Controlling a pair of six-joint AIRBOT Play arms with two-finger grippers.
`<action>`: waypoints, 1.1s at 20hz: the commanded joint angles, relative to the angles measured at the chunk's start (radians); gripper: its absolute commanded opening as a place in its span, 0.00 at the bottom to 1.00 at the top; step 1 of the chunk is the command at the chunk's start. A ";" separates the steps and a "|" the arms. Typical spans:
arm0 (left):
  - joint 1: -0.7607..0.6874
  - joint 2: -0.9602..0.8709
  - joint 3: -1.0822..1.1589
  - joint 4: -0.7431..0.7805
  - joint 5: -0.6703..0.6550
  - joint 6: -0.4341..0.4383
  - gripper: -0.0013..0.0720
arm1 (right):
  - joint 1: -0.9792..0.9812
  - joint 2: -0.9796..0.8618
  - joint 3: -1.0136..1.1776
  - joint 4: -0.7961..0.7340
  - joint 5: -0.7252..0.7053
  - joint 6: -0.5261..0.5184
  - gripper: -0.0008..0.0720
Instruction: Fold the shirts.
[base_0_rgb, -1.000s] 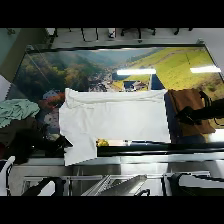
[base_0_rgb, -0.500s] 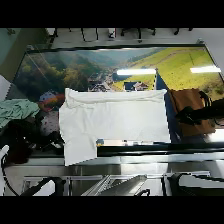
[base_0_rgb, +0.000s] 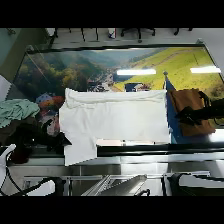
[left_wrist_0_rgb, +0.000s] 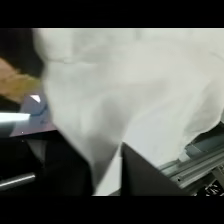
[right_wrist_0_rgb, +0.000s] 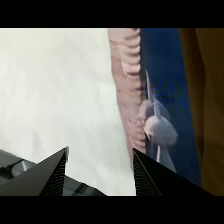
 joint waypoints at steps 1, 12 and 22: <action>0.001 0.019 -0.049 -0.063 -0.077 0.046 0.04 | 0.000 0.000 -0.001 -0.001 -0.002 0.001 0.66; 0.001 0.087 -0.057 -0.086 -0.047 0.069 0.04 | 0.000 -0.013 -0.280 -0.061 0.078 -0.011 0.65; 0.001 0.209 -0.057 -0.084 0.005 -0.033 0.04 | 0.042 -0.064 -0.292 0.148 -0.002 -0.118 0.04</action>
